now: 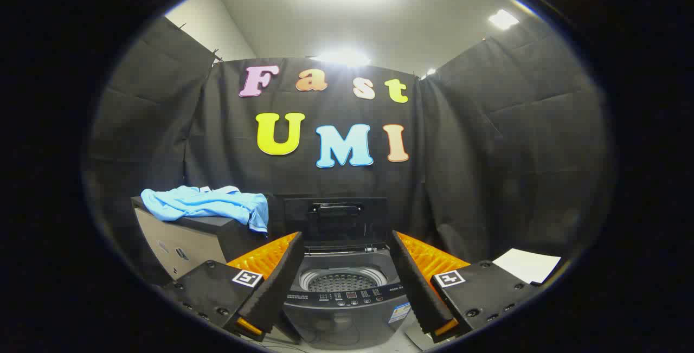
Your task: Put the clothes into the washing machine and then close the washing machine lid.
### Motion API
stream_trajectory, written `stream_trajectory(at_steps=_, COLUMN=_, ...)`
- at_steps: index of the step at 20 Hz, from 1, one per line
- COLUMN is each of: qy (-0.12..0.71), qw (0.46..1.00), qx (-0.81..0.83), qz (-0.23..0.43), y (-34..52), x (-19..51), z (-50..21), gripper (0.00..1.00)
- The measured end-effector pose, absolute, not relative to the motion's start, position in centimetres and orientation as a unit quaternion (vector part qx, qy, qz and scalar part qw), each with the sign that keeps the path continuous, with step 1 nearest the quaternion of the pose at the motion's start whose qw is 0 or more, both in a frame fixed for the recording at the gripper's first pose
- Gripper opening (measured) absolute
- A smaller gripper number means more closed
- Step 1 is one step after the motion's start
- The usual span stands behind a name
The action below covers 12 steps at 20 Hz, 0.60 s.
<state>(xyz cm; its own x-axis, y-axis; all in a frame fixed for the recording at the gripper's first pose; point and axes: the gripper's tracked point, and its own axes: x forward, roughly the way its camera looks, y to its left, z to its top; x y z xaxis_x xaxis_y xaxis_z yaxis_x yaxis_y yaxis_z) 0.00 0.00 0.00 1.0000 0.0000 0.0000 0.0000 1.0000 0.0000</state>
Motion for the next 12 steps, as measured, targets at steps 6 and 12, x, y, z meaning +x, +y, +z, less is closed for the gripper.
stream_trajectory(at_steps=6, qy=-0.004, qw=1.0, qx=-0.008, qz=0.01, y=0.79, x=-0.48, z=0.11, gripper=0.99)
stream_trajectory(at_steps=12, qy=0.001, qw=1.0, qx=-0.008, qz=0.009, y=0.41, x=-0.67, z=-0.43, gripper=0.99)
